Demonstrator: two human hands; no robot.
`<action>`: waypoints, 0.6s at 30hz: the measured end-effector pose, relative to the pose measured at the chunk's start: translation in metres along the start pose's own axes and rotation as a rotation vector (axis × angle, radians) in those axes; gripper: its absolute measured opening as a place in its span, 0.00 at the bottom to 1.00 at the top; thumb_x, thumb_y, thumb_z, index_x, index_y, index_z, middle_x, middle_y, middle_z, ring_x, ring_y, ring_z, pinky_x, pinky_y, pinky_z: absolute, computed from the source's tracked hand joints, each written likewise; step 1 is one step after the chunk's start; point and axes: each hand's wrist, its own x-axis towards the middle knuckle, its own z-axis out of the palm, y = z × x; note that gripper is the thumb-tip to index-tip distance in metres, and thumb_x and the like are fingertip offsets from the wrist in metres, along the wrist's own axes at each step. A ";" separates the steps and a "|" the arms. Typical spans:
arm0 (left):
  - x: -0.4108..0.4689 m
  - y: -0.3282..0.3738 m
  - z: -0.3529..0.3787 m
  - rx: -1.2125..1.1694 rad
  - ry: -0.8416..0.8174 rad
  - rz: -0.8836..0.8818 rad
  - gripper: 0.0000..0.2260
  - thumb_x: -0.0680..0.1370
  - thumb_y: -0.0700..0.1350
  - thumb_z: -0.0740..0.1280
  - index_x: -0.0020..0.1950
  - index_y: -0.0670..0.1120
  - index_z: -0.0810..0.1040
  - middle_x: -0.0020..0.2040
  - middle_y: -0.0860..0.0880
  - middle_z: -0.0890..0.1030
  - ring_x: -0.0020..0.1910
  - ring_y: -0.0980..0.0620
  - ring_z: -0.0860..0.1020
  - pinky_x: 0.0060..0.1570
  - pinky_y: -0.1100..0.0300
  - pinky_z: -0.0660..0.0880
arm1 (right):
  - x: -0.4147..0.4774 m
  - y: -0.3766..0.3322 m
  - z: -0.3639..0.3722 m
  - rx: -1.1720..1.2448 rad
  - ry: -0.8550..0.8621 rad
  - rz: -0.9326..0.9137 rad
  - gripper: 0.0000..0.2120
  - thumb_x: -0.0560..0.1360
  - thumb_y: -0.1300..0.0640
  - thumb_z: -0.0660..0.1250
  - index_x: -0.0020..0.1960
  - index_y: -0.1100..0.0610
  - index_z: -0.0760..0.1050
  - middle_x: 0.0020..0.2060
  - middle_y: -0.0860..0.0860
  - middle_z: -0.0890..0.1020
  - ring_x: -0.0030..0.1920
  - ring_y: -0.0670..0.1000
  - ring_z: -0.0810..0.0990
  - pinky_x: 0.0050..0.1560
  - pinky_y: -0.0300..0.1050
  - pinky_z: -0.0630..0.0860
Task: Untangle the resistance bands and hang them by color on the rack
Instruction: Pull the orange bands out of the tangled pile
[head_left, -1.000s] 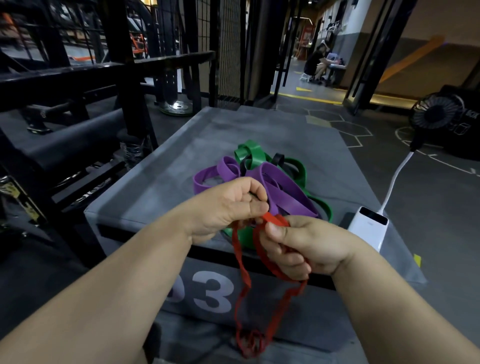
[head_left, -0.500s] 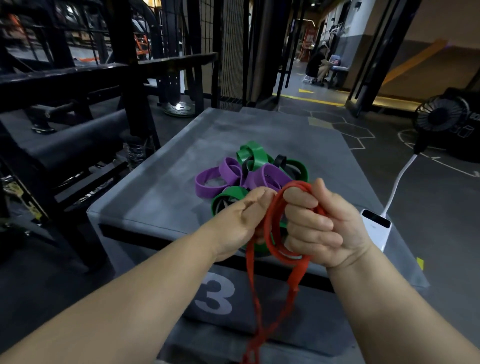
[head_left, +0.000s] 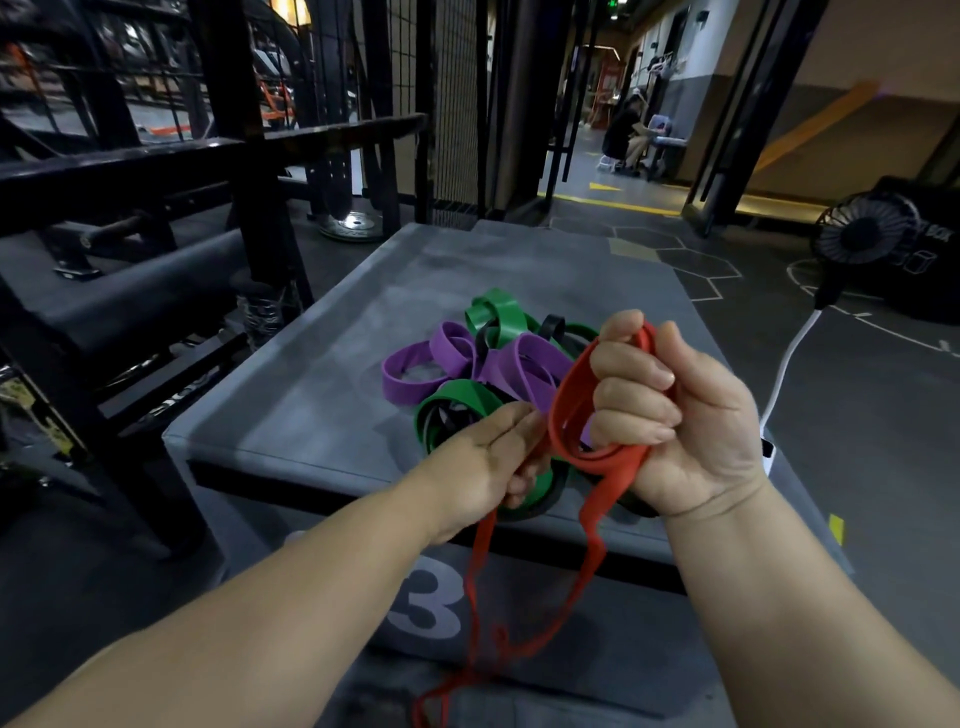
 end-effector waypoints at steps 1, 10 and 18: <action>0.000 -0.001 0.000 0.062 0.008 0.025 0.11 0.84 0.47 0.54 0.45 0.44 0.69 0.31 0.53 0.69 0.28 0.57 0.65 0.32 0.63 0.64 | -0.001 -0.001 0.000 0.004 0.000 -0.008 0.08 0.81 0.60 0.60 0.57 0.63 0.70 0.35 0.49 0.65 0.29 0.45 0.63 0.31 0.38 0.64; 0.002 -0.011 -0.004 0.616 -0.140 -0.095 0.13 0.80 0.38 0.59 0.46 0.55 0.76 0.51 0.54 0.82 0.53 0.56 0.78 0.55 0.63 0.73 | -0.009 -0.026 -0.004 0.096 0.017 -0.133 0.08 0.81 0.60 0.60 0.56 0.63 0.72 0.34 0.55 0.75 0.29 0.46 0.64 0.30 0.39 0.65; -0.008 -0.009 -0.009 0.244 -0.201 -0.386 0.08 0.83 0.40 0.56 0.48 0.46 0.73 0.40 0.49 0.81 0.40 0.53 0.79 0.52 0.55 0.73 | -0.011 -0.037 0.000 -0.437 0.302 -0.490 0.04 0.78 0.55 0.61 0.50 0.55 0.73 0.28 0.45 0.70 0.24 0.42 0.64 0.25 0.34 0.63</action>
